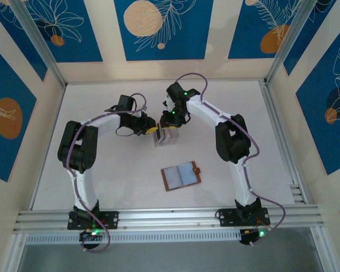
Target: Put the credit cards into the card holder
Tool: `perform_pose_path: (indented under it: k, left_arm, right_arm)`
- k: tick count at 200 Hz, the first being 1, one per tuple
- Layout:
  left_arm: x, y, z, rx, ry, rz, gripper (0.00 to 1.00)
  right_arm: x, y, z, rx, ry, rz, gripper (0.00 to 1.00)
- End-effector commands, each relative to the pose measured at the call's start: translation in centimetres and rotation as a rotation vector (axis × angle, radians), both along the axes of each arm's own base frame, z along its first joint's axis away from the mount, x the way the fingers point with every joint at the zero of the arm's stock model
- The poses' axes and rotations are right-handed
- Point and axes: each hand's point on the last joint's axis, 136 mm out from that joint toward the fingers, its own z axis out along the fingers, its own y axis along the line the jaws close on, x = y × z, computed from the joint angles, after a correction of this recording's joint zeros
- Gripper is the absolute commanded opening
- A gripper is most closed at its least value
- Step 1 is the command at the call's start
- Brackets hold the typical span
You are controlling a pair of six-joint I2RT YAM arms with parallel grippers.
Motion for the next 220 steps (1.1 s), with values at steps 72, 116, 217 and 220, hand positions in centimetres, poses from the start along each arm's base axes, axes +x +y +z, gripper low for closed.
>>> perform_pose_path:
  k: [72,116,217,220]
  left_arm:
    - [-0.4,-0.6,-0.8,-0.027,0.025,-0.017,0.19]
    - [-0.4,-0.7,-0.8,-0.032,0.026,-0.018,0.19]
    - [-0.4,-0.7,-1.0,-0.033,0.029,-0.018,0.19]
    - [-0.5,-0.8,-1.0,-0.032,0.030,-0.018,0.19]
  right_arm:
    - [-1.6,2.8,1.8,0.185,0.087,0.061,0.35]
    - [-1.8,2.7,1.2,0.172,0.101,0.056,0.35]
    - [-2.0,2.6,-0.5,0.118,0.123,0.062,0.36]
    - [-2.0,2.6,-0.4,0.125,0.124,0.062,0.35]
